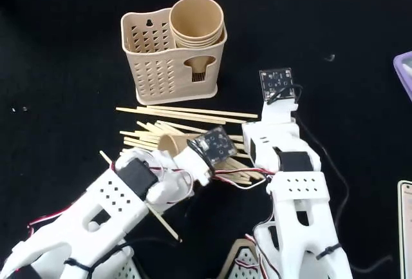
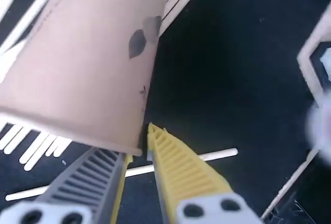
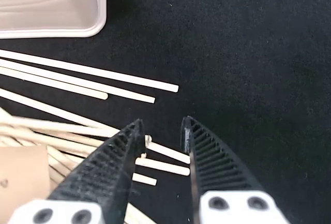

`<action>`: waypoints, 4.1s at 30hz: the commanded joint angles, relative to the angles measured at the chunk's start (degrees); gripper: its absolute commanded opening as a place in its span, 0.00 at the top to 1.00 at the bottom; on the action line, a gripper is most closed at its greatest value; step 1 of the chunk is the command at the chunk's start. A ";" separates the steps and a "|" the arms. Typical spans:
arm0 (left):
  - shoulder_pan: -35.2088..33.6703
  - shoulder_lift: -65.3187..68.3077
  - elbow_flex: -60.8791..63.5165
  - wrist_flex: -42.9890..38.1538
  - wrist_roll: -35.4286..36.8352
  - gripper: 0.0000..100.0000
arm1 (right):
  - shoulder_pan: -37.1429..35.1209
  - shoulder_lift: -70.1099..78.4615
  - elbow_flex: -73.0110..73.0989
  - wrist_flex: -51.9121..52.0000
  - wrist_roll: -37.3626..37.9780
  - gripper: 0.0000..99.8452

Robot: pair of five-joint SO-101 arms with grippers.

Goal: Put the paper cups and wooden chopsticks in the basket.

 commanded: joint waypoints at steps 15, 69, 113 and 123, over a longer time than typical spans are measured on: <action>-4.70 -0.09 -16.22 27.52 -8.97 0.95 | 0.79 -1.36 -0.31 -1.14 0.18 0.87; -13.05 1.85 -50.51 -5.10 -3.78 0.97 | 0.79 -1.36 0.57 -1.32 0.18 0.87; -19.56 58.02 -117.23 27.25 -16.97 0.97 | 0.70 -1.36 3.91 -7.03 0.18 0.87; -19.47 60.75 -114.59 24.44 -17.23 0.91 | 0.70 -1.36 4.00 -6.95 0.18 0.87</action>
